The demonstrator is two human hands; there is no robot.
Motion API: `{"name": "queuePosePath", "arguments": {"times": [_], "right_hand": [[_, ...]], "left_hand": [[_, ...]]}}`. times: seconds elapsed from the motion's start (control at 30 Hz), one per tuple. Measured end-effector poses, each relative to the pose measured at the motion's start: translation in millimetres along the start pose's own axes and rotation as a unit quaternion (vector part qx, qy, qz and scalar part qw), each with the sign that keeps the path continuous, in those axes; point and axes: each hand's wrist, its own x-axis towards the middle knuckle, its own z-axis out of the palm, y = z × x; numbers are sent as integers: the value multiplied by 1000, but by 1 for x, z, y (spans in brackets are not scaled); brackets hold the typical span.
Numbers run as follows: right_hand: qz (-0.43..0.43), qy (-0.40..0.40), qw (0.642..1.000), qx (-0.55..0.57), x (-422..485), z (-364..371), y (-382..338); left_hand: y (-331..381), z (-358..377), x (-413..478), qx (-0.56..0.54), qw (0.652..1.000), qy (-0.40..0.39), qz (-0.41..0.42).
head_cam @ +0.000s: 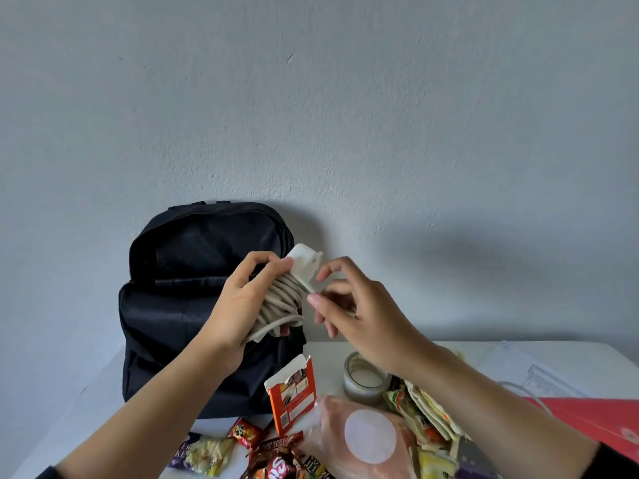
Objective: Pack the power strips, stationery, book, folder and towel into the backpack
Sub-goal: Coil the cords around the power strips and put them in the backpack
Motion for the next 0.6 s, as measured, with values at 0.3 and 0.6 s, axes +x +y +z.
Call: {"name": "queuePosePath", "arguments": {"times": [0.3,0.6], "right_hand": [[193,-84,973,95,-1,-19,27],[256,-101,895,351,2,-39,35]], "left_hand": [[20,-24,-9,-132,975,-172,-36],[13,-31,-10,-2,978,-209,-8]]}}
